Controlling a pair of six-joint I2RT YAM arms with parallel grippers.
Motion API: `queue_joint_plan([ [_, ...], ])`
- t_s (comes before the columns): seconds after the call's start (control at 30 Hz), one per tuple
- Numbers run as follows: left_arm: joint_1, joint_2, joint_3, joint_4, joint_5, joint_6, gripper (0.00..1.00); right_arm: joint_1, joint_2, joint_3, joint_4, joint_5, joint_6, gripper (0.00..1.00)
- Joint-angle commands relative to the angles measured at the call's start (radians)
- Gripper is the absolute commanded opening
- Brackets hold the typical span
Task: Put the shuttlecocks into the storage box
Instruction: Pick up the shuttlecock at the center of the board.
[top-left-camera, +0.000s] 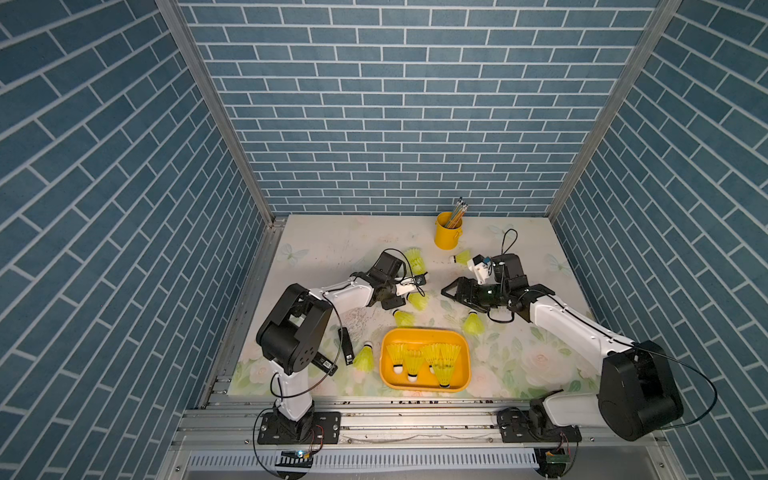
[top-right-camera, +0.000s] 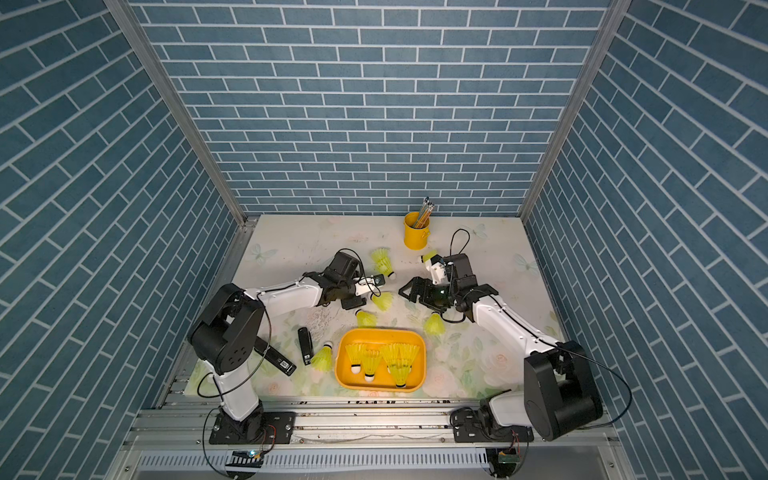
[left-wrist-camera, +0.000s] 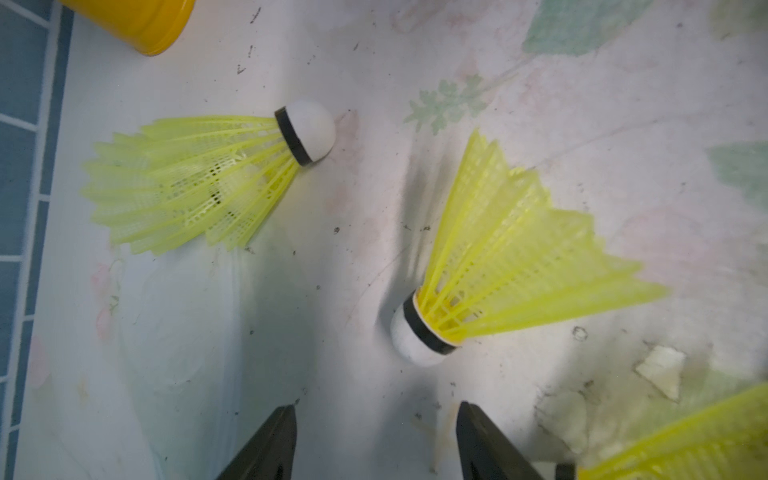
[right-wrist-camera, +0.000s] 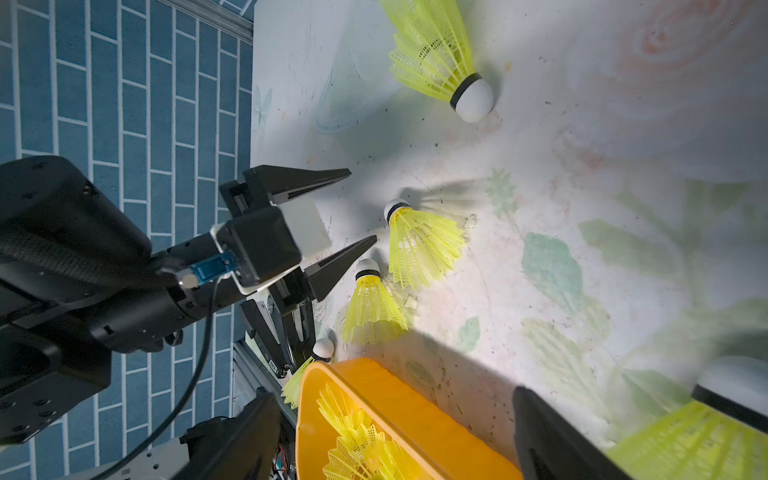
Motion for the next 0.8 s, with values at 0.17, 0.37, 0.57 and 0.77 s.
queue_joint_plan([
  [0.17,0.005,0.066,0.067,-0.085,0.136,0.037,0.68,-0.005,-0.008,-0.036,0.044,-0.025,0.039,0.9],
  [0.37,-0.003,0.106,0.094,-0.091,0.146,0.028,0.65,-0.005,-0.004,-0.041,0.052,-0.026,0.044,0.89],
  [0.57,-0.005,0.135,0.115,-0.087,0.151,0.014,0.61,-0.005,-0.008,-0.062,0.066,-0.035,0.051,0.88],
  [0.77,-0.014,0.162,0.131,-0.089,0.152,0.004,0.49,-0.005,-0.008,-0.079,0.088,-0.044,0.065,0.87],
])
